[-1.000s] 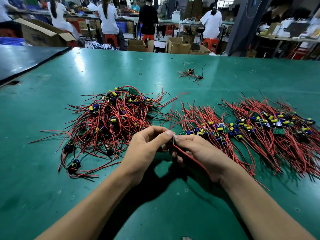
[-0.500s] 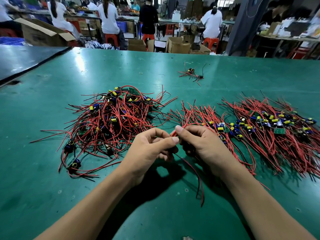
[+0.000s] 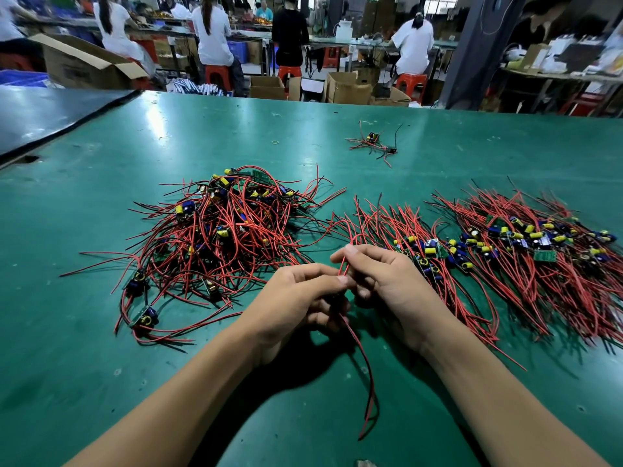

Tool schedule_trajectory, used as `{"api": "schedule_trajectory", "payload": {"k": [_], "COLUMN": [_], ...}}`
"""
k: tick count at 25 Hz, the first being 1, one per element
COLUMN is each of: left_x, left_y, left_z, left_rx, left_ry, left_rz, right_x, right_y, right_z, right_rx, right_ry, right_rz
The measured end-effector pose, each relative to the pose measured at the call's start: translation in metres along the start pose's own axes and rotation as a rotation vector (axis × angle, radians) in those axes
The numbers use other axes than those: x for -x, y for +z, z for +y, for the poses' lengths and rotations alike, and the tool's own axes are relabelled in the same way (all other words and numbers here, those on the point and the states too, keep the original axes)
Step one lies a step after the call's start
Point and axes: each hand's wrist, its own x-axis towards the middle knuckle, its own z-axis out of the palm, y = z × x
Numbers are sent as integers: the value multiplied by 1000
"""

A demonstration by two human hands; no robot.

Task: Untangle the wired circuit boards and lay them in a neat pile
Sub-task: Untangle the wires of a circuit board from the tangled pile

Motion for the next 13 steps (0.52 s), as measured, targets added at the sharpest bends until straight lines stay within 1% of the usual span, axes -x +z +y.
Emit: {"api": "schedule_trajectory", "payload": {"k": [4,7,10,13], "left_x": [-1,-1,0,0], "left_y": [0,-2,-2,-2], "left_z": [-3,-3,-4,-4], "left_rx": [26,40,-34,-68], "left_ry": [-11,-33,-54,-41], "left_rz": [22,7,-43,-49], "right_x": [2,3,2,0], "right_y": [3,-2,-6,-5], "right_z": [3,4,5,8], "right_rx": [-40,-91,-10,89], "right_ry": [50,116,159,108], "right_rz": [-53,-154,-225,-169]}}
